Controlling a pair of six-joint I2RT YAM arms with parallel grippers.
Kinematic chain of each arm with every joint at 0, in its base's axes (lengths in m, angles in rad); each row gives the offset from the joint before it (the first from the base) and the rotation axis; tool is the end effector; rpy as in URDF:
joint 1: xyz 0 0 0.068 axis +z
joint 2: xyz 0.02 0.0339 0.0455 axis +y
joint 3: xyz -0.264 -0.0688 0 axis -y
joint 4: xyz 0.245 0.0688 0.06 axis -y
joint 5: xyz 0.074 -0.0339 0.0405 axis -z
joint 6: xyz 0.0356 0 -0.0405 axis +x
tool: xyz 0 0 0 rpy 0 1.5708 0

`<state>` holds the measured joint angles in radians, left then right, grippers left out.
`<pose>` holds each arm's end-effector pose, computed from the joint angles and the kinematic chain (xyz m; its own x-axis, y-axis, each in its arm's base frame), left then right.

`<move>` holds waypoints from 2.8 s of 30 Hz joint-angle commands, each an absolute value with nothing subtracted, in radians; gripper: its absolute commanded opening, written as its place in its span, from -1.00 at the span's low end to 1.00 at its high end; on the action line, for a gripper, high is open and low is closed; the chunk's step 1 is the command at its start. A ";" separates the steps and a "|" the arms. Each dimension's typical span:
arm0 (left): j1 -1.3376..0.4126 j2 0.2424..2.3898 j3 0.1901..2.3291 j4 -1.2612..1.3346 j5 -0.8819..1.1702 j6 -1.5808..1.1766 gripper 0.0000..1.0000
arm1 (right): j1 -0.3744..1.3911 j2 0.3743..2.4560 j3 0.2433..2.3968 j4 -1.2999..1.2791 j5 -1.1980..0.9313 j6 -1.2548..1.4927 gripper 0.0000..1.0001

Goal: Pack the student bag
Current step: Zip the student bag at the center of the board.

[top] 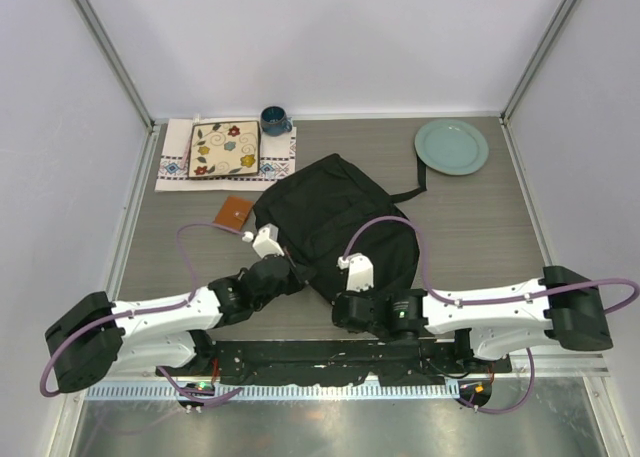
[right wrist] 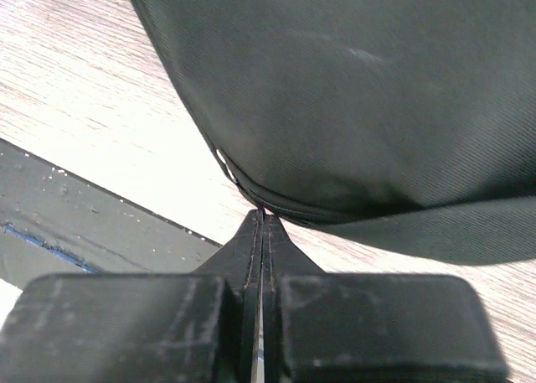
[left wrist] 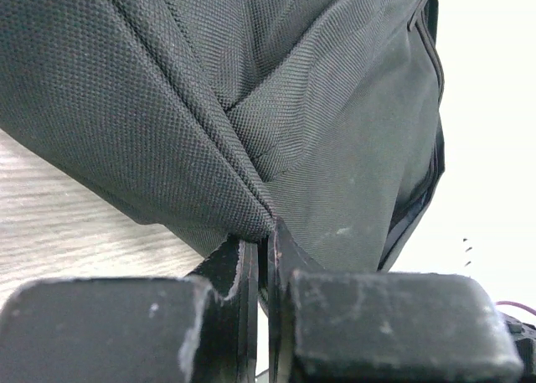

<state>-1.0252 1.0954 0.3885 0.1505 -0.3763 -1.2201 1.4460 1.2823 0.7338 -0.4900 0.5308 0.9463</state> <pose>0.1230 -0.1773 0.1782 -0.6887 -0.5487 -0.4740 -0.0399 0.6814 -0.7308 0.0476 0.2343 0.1998 -0.7310 -0.2060 -0.6506 -0.3946 0.9054 0.1567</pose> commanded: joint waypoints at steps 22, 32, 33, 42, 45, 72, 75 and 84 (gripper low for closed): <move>-0.770 0.970 0.365 0.115 -0.003 -1.025 0.60 | 1.367 1.183 0.607 -0.284 0.408 0.848 -0.98; -1.011 0.926 0.276 0.173 -0.230 -1.245 0.69 | 1.361 1.163 0.592 -0.273 0.402 0.848 -0.98; -1.035 0.930 0.270 0.182 -0.291 -1.268 0.69 | 1.359 1.163 0.592 -0.272 0.400 0.850 -0.98; -1.152 1.038 0.285 0.305 -0.420 -1.355 0.67 | 1.359 1.157 0.603 -0.270 0.394 0.839 -0.98; -1.155 1.090 0.302 0.328 -0.417 -1.354 0.46 | 1.359 1.141 0.597 -0.276 0.394 0.844 -0.98; -1.062 0.792 0.295 -0.219 -0.486 -1.215 -1.00 | 1.324 1.072 0.587 -0.400 0.425 0.815 -0.98; -1.011 0.743 0.308 -0.308 -0.463 -1.172 -1.00 | 1.324 1.075 0.588 -0.406 0.417 0.813 -0.98; -0.871 0.719 0.318 -0.400 -0.353 -1.072 -0.98 | 1.324 1.083 0.580 -0.361 0.367 0.807 -0.98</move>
<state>-0.9417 0.7109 0.3103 -0.2176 -0.2428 -1.1938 1.3308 1.0824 0.5861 -0.2276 0.3614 0.8482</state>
